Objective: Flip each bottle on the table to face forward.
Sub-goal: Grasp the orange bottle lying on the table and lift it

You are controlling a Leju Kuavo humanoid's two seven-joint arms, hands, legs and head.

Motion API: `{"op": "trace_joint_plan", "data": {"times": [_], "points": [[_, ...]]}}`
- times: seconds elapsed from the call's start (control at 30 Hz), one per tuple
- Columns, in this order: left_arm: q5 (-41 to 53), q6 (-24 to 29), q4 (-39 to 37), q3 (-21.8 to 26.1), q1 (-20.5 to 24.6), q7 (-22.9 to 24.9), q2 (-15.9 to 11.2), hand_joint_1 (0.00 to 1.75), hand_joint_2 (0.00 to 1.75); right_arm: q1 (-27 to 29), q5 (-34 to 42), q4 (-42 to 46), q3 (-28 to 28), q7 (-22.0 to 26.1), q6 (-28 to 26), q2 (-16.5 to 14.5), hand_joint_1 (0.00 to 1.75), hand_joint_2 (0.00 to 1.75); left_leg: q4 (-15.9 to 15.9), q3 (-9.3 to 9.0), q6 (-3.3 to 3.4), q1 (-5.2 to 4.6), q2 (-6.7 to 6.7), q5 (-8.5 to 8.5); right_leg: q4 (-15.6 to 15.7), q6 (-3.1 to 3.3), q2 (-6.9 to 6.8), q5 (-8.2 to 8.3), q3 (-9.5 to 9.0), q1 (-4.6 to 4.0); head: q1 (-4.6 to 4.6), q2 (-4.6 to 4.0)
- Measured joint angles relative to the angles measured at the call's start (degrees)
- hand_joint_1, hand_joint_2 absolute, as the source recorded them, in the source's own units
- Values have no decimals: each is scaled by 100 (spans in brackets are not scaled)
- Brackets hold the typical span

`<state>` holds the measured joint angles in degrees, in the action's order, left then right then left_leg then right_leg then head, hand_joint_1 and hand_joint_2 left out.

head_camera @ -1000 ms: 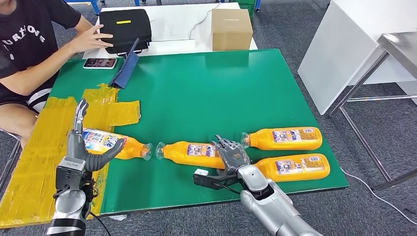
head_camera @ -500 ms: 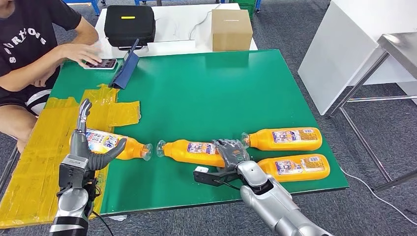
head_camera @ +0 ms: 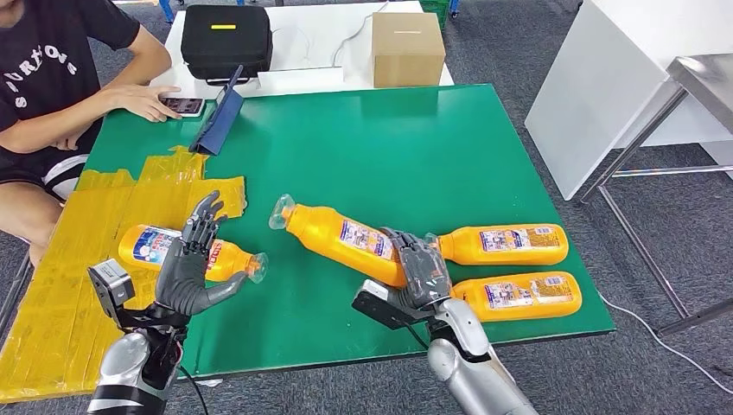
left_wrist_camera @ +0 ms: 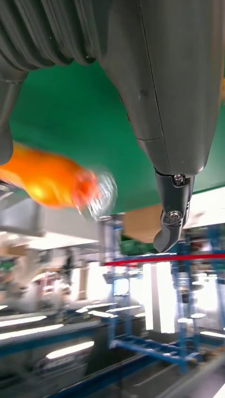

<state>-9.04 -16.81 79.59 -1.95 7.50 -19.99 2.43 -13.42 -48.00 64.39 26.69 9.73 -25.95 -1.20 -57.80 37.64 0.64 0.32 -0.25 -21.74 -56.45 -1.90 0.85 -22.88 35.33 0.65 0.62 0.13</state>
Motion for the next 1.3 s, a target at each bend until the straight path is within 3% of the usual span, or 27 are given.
{"op": "trace_joint_plan", "data": {"times": [0.2, 0.57, 0.77, 0.87, 1.03, 1.3], "points": [[-95, -108, -74, -121, -14, 38, -76, 0, 175, 134, 141, 205, -235, 135, -86, -75, 175, 175, 0, 4, 0, 0, -1, 0, 0, 1, 0, -1, 5, 0, 1, 0], [-988, -297, -77, -684, 72, 393, -90, 0, 175, 351, 1185, 363, -521, 950, -301, -406, 175, 175, 0, 8, 0, 0, 0, -1, 1, 1, 0, -1, 11, 0, 0, 0], [-1344, -361, -176, -990, 317, 480, -102, 0, 175, 353, 2610, 294, -511, 1654, 536, -723, 175, 175, 0, 8, -1, 1, 2, 0, -1, 1, 1, -1, 12, -2, 0, 0], [-1476, -366, -286, -1114, 481, 505, -109, 0, 175, 318, 2998, 83, -406, 1776, 942, -914, 175, 175, 0, 8, -1, 4, 2, 0, -2, 1, 1, -1, 12, -3, 0, 0], [-1620, -373, -461, -1239, 664, 519, -116, 0, 175, 226, 3216, -359, -162, 1782, 1305, -1102, 175, 175, 0, 11, -1, 6, 1, 0, -2, 1, 1, -1, 12, -2, 0, 0], [-1903, -436, -691, -1291, 833, 583, -118, 0, 175, 14, 3245, -970, 214, 1869, 1395, -1259, 175, 175, 0, 13, -1, 5, 0, 1, -1, 1, 1, -1, 14, -1, -1, 0]]}}
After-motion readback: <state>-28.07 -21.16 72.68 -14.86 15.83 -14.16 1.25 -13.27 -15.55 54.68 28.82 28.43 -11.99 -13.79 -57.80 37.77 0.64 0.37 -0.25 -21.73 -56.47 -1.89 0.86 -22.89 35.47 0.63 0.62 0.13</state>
